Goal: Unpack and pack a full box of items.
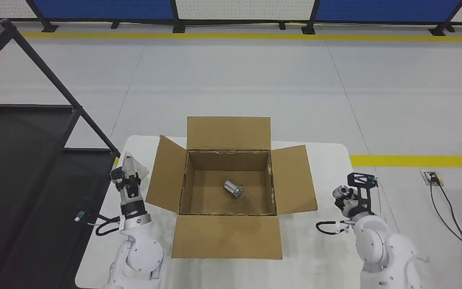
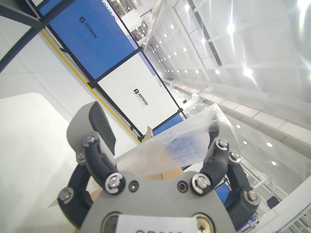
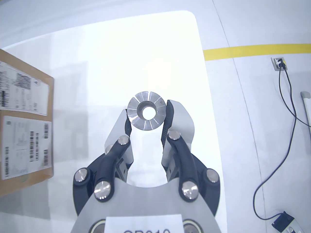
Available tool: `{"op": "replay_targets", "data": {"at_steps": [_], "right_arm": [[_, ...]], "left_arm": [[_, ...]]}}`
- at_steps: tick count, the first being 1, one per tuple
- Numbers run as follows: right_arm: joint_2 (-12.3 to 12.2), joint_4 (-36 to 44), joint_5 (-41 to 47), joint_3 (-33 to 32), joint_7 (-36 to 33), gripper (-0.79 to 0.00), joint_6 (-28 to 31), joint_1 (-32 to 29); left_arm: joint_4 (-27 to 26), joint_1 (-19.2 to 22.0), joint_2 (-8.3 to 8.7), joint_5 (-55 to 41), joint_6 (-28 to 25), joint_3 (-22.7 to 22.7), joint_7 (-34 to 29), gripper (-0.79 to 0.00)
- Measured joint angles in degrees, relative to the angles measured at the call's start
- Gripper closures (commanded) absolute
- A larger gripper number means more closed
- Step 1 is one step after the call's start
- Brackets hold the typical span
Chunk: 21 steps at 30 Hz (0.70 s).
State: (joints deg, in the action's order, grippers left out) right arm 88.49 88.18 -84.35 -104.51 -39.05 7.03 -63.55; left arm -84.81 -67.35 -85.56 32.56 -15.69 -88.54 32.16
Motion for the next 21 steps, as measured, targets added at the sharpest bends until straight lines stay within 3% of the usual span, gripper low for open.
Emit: {"op": "replay_targets", "data": {"at_steps": [8,10,14,16,17,18,19,20,21], "right_arm": [[-1.2,-10.8,-1.5,-0.1,1.9,0.000,0.1,4.6],[-1.4,-12.1,-1.4,0.0,2.0,-0.188,0.1,5.0],[-1.9,-14.1,-0.7,0.2,2.1,-0.354,0.6,5.7],[-2.1,-14.8,-0.6,0.2,1.9,-0.376,0.9,6.0],[-2.2,-15.0,-0.5,0.3,1.8,-0.440,0.9,6.0],[-2.3,-15.1,-0.4,0.4,1.8,-0.613,0.9,6.1],[-2.4,-15.1,-0.2,0.4,1.7,-0.717,1.0,6.0],[-2.5,-15.1,-0.1,0.5,1.6,-0.785,1.1,6.0],[-2.6,-15.0,0.0,0.6,1.4,-0.785,1.2,6.0]], "left_arm": [[-1.0,-0.3,-0.13,0.9,1.0,0.6,0.4,-0.785],[-1.1,-0.2,-0.15,1.0,1.1,0.7,0.4,-0.785],[-1.1,-0.2,-0.18,1.2,1.2,0.8,0.4,-0.785],[-1.1,-0.1,-0.18,1.3,1.1,0.7,0.4,-0.785],[-1.0,-0.1,-0.18,1.3,1.0,0.7,0.4,-0.785],[-1.0,0.0,-0.18,1.3,1.0,0.7,0.4,-0.785],[-1.0,0.0,-0.19,1.3,1.0,0.7,0.4,-0.785],[-0.9,0.0,-0.19,1.2,0.9,0.6,0.4,-0.785],[-0.9,0.0,-0.19,1.1,0.9,0.6,0.4,-0.785]]}}
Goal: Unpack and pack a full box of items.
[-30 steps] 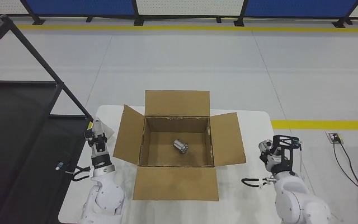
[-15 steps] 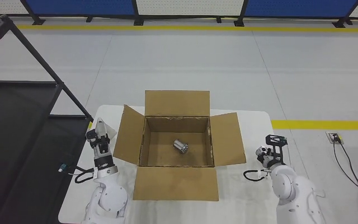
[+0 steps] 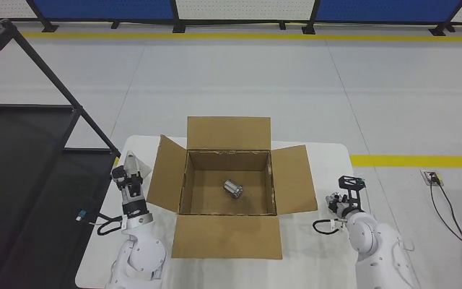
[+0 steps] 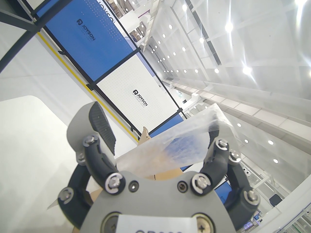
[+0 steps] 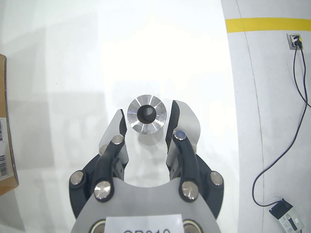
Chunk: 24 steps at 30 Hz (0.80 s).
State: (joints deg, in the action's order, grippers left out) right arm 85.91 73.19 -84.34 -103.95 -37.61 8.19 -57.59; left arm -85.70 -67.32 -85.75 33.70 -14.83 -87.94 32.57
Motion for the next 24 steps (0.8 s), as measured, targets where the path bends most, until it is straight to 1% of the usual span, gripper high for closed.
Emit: {"op": "replay_targets", "data": {"at_steps": [3,7,10,13,14,16,17,19,20,22,24], "right_arm": [[-0.2,2.0,0.9,0.0,0.6,-0.785,-0.7,-0.7],[-0.2,10.7,2.9,0.3,2.8,-0.785,-2.0,-3.8],[-0.2,22.1,4.4,1.8,3.8,-0.785,-1.0,-7.7],[-0.1,35.1,4.6,5.1,3.7,-0.785,0.6,-11.1],[-0.1,39.9,4.5,6.8,3.3,-0.785,1.6,-12.0],[-0.1,45.7,4.4,10.3,1.6,-0.785,4.0,-12.4],[-0.2,48.3,3.8,13.1,-0.4,-0.785,6.2,-11.8],[-0.2,49.2,2.6,17.8,-4.1,-0.785,9.0,-9.7],[-0.1,47.9,2.2,21.4,-6.7,-0.785,10.4,-7.4],[0.2,44.0,1.3,26.9,-11.0,-0.785,10.9,-3.1],[0.9,37.3,1.6,33.1,-15.8,-0.785,10.4,2.9]], "left_arm": [[0.1,0.0,0.00,-0.3,-0.3,-0.2,0.0,-0.785],[0.1,-0.3,0.02,-0.7,-1.0,-0.5,0.2,-0.785],[-0.3,-0.7,0.07,-1.2,-1.7,-1.1,0.6,-0.785],[-0.9,-1.6,0.11,-2.2,-2.9,-1.9,1.2,-0.785],[-1.1,-2.0,0.13,-2.7,-3.4,-2.2,1.4,-0.785],[-1.5,-2.9,0.14,-3.3,-4.2,-2.5,1.6,-0.785],[-1.8,-3.6,0.15,-3.6,-4.8,-2.6,1.7,-0.785],[-2.1,-4.6,0.15,-3.9,-5.6,-2.8,2.1,-0.785],[-2.1,-5.2,0.14,-4.5,-6.0,-3.1,2.3,-0.785],[-2.1,-5.9,0.14,-5.4,-6.5,-3.5,2.6,-0.785],[-2.1,-6.5,0.15,-6.3,-7.1,-4.0,2.6,-0.785]]}}
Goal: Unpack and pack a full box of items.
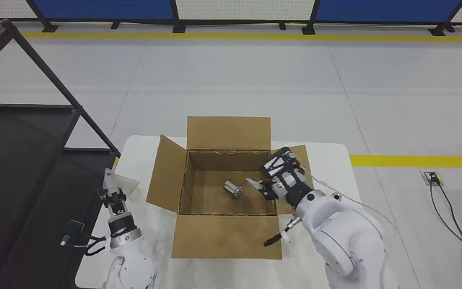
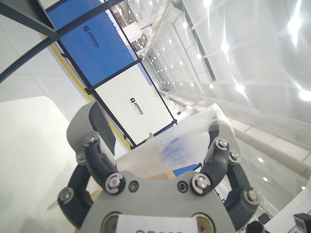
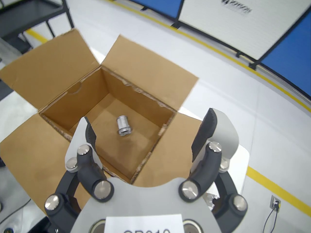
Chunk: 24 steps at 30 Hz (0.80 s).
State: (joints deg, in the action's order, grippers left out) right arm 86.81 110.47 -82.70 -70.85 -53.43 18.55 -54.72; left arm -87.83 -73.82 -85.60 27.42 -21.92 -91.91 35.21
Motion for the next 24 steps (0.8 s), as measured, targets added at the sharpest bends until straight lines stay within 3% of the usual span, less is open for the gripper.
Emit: {"op": "replay_targets", "data": {"at_steps": [6,11,16,24], "right_arm": [[3.4,-25.6,6.4,13.6,-9.9,-0.785,-4.1,18.4],[6.8,-47.6,12.4,20.1,-8.9,-0.785,-7.2,29.9],[9.5,-64.7,16.9,23.2,-5.5,-0.785,-8.3,36.1],[12.9,-82.2,20.4,25.8,-0.1,-0.785,-8.5,40.9]], "left_arm": [[-0.3,-1.6,0.01,-0.7,-1.4,-0.4,-0.2,-0.785],[-0.4,-2.1,0.06,-1.5,-2.3,-1.1,-0.6,-0.785],[-0.5,-2.3,0.15,-2.2,-2.6,-2.0,-1.3,-0.785],[-0.6,-1.9,0.18,-1.9,-2.5,-2.1,-2.3,-0.785]]}}
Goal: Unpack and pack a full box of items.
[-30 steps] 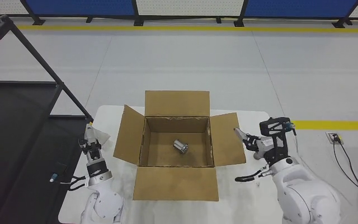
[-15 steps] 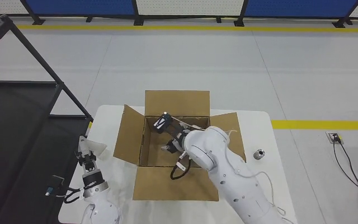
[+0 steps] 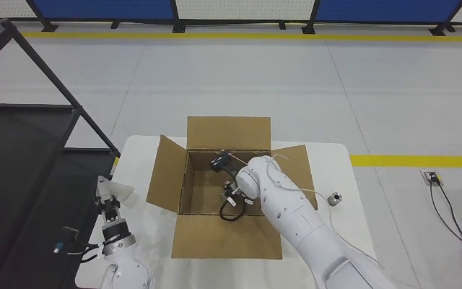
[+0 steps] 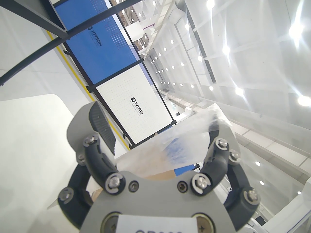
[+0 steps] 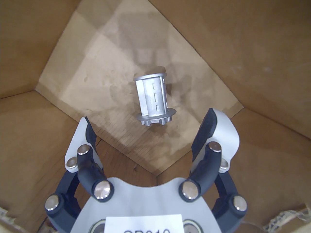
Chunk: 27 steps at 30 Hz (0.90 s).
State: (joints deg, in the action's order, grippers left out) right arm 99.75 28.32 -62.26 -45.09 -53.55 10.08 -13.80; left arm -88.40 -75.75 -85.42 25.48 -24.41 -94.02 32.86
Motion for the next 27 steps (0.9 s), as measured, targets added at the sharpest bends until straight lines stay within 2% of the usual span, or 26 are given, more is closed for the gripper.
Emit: {"op": "replay_targets", "data": {"at_steps": [9,11,12,13,16,19,20,21,27], "right_arm": [[2.9,-9.4,1.6,1.1,7.9,-0.770,-1.8,1.6],[3.3,-10.7,1.7,1.3,8.9,-0.536,-1.9,1.8],[3.5,-11.2,1.7,1.4,9.3,-0.493,-1.9,1.9],[3.7,-11.7,1.6,1.6,9.5,-0.413,-1.9,1.9],[4.3,-13.0,1.3,1.9,9.9,-0.345,-1.8,2.0],[4.8,-14.0,1.2,2.2,10.1,-0.212,-1.6,2.1],[4.9,-14.3,1.3,2.2,10.3,-0.071,-1.4,2.2],[5.0,-14.5,1.4,2.2,10.4,0.000,-1.3,2.3],[5.2,-15.0,2.9,1.4,11.6,0.000,2.0,3.8]], "left_arm": [[0.1,0.3,-0.02,0.4,0.5,0.1,-0.4,-0.785],[0.1,0.3,-0.03,0.5,0.6,0.1,-0.4,-0.785],[0.1,0.4,-0.04,0.5,0.6,0.1,-0.4,-0.785],[0.0,0.4,-0.05,0.5,0.7,0.1,-0.3,-0.785],[0.0,0.4,-0.09,0.6,0.9,0.2,-0.1,-0.785],[0.0,0.4,-0.12,0.6,1.1,0.2,0.1,-0.785],[0.0,0.4,-0.14,0.7,1.2,0.2,0.2,-0.785],[0.0,0.4,-0.14,0.7,1.2,0.2,0.3,-0.785],[0.1,0.7,-0.20,0.7,1.7,0.3,0.3,-0.785]]}}
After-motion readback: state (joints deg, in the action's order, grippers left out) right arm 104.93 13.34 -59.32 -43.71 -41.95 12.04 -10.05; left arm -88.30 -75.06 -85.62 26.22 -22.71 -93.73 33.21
